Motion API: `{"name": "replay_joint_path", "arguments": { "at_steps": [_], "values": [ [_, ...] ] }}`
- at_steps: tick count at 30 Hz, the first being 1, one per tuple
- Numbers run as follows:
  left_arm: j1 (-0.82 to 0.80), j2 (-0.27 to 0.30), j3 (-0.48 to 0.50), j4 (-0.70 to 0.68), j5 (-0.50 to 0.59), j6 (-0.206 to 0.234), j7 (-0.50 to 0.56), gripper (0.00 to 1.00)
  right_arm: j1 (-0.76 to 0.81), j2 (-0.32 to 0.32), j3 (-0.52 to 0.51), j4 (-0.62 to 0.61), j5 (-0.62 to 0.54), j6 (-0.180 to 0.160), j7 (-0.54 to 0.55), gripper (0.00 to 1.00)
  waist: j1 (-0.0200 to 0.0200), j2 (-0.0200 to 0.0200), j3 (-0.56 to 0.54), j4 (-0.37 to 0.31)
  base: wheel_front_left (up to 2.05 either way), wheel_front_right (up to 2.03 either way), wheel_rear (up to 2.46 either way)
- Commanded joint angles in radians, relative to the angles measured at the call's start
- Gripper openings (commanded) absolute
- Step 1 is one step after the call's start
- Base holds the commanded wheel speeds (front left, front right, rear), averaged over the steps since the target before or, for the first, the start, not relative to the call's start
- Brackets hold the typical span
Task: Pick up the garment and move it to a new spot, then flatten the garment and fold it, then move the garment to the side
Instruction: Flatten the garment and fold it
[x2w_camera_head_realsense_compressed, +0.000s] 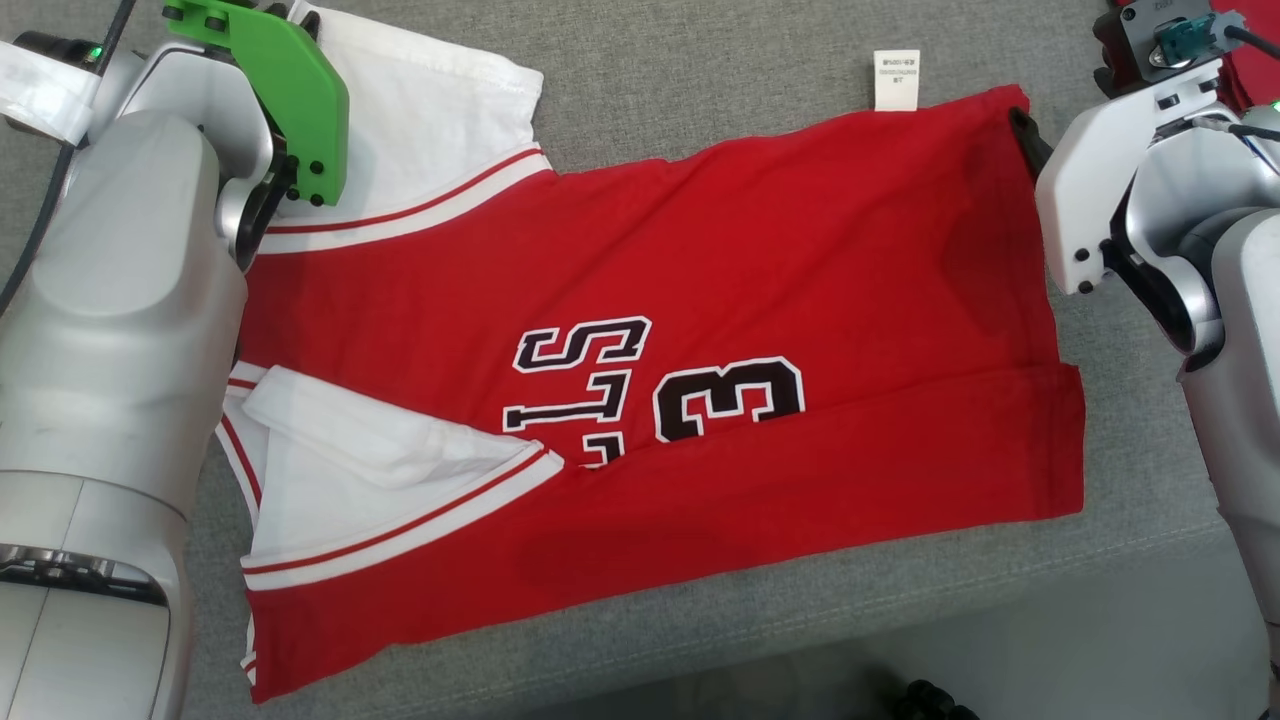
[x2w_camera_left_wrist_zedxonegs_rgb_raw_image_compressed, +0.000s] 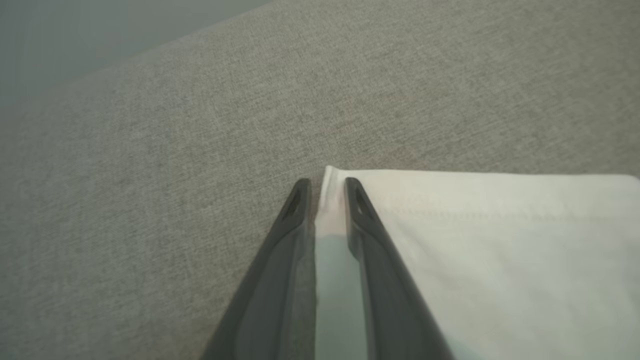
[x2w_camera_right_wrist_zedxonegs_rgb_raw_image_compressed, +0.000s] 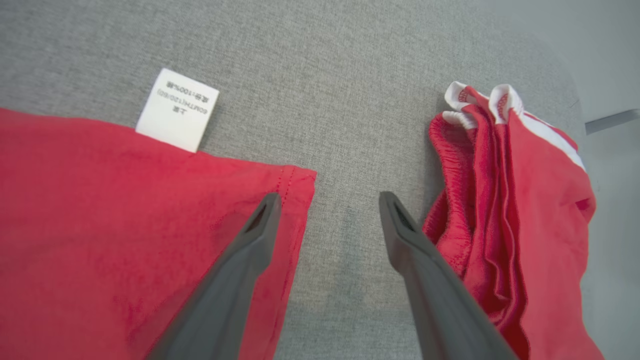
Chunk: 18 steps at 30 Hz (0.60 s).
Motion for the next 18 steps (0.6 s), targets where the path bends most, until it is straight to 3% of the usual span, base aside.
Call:
{"name": "replay_joint_path", "arguments": {
  "at_steps": [1,11,18],
  "values": [
    [-0.004,0.001,-0.002,0.013,-0.011,-0.002,0.008,0.00,-0.007,-0.006,-0.007,-0.004,0.000,-0.001,-0.001,1.00,-0.0001,-0.0001,-0.002,0.001,0.00,0.00,0.00],
    [0.002,-0.038,-0.015,0.022,-0.027,-0.006,-0.010,0.00,-0.035,-0.009,-0.067,-0.001,-0.027,-0.001,-0.025,1.00,-0.0001,-0.0001,-0.004,0.018,0.00,0.00,0.00],
    [0.003,-0.062,-0.031,0.035,-0.037,-0.008,-0.020,0.00,-0.061,-0.013,-0.065,0.046,0.045,-0.001,0.041,1.00,-0.0001,-0.0001,0.000,0.038,0.00,0.00,0.00]
  ]
}}
